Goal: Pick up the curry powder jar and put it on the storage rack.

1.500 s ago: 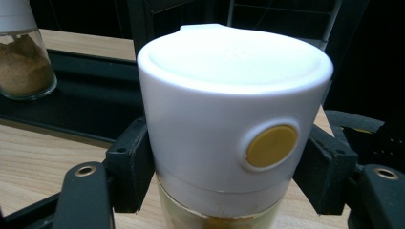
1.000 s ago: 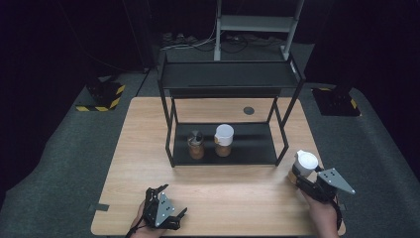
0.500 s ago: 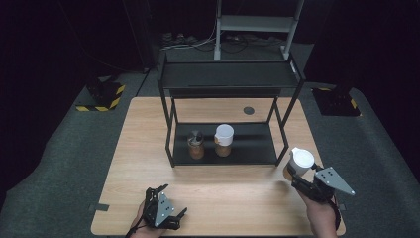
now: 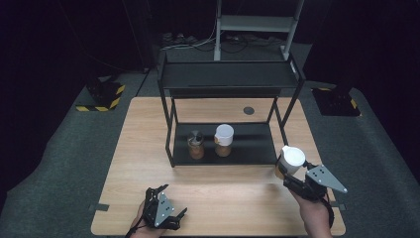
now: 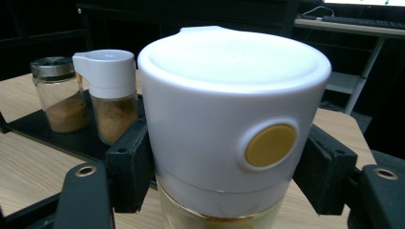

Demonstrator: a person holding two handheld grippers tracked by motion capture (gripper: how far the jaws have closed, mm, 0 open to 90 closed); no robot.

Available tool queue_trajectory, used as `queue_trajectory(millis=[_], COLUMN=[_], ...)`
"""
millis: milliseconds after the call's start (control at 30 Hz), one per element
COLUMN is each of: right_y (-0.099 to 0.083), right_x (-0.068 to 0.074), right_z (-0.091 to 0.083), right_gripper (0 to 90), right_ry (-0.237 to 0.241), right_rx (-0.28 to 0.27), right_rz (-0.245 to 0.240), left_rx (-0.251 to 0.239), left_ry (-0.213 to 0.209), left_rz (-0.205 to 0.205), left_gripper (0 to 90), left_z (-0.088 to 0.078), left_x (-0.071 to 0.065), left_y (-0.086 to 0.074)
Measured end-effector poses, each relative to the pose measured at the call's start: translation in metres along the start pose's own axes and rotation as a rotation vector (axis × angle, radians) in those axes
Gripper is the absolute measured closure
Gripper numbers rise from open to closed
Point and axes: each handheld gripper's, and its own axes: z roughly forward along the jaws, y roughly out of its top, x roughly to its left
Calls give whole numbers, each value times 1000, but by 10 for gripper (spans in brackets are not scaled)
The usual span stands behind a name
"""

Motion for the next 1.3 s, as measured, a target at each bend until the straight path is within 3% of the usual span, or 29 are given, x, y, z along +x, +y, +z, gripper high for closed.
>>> queue_trajectory(millis=[667, 1300], right_y=[14, 18], right_x=[18, 31], right_z=[20, 43], right_gripper=[306, 306], right_ry=[55, 69], right_rx=[-10, 3], right_rz=[-12, -15], left_rx=[-3, -6], left_ry=[-8, -12], left_rz=[5, 5], left_gripper=[10, 9], left_z=[0, -1], left_x=[1, 2], left_y=[0, -1])
